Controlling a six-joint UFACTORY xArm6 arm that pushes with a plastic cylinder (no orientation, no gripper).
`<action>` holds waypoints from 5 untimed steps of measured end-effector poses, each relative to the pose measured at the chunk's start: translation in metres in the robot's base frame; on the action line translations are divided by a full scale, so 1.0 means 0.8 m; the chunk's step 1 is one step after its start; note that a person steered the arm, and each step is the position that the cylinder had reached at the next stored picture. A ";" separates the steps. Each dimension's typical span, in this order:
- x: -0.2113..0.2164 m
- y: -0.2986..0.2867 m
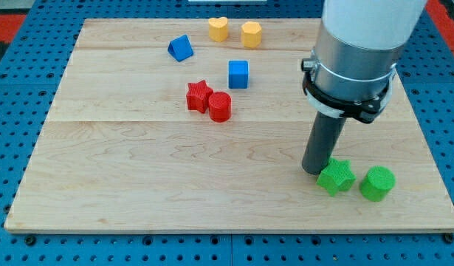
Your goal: Slide green star to the left of green circle
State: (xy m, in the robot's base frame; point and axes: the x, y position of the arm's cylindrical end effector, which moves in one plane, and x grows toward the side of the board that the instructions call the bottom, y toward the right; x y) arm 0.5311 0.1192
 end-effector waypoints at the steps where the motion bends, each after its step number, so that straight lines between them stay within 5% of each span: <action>1: 0.000 0.005; 3: -0.004 0.003; 5: -0.116 0.003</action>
